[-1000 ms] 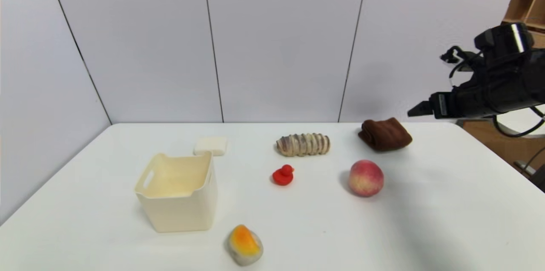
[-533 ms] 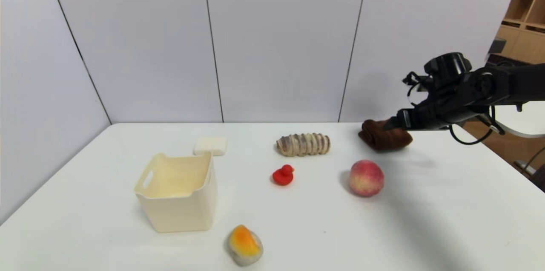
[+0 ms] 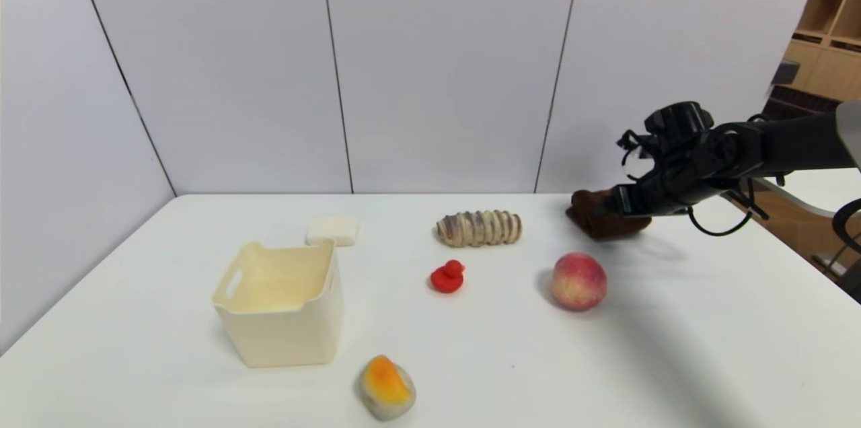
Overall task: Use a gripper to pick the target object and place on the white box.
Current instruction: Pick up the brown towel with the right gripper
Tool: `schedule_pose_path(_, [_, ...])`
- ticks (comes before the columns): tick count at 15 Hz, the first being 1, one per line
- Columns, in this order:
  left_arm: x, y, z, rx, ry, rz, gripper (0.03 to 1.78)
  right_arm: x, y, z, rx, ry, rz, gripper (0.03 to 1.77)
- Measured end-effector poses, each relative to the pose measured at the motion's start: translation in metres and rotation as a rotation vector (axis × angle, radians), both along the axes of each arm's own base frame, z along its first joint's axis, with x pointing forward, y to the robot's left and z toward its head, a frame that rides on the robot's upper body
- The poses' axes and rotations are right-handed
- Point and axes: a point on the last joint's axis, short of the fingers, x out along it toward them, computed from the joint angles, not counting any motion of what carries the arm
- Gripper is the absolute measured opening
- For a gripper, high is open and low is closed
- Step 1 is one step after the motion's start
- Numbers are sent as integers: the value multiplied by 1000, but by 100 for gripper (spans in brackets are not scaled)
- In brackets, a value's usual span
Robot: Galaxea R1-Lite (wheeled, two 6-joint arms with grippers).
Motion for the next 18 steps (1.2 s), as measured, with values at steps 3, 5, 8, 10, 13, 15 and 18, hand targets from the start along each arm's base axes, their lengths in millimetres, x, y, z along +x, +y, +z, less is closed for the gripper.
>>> schedule_pose_path(3, [0,0,0,0,0,0,169,-1,2,3,1,-4,9,170])
schedule_pose_path(5, [0,0,0,0,0,0,169,-3,3,8,3,-18,13,170])
schedule_pose_path(8, [0,0,0,0,-1,0,169,-6,3,18,9,-39,7,170])
schedule_pose_path(10, [0,0,0,0,-1,0,169,-7,3,24,13,-60,1,170])
schedule_pose_path(13, [0,0,0,0,-1,0,169,-4,2,29,16,-87,-8,170])
schedule_pose_path(15, [0,0,0,0,-1,0,169,0,2,29,25,-121,-16,170])
schedule_pose_path(18, [0,0,0,0,0,0,169,3,2,28,25,-127,-16,170])
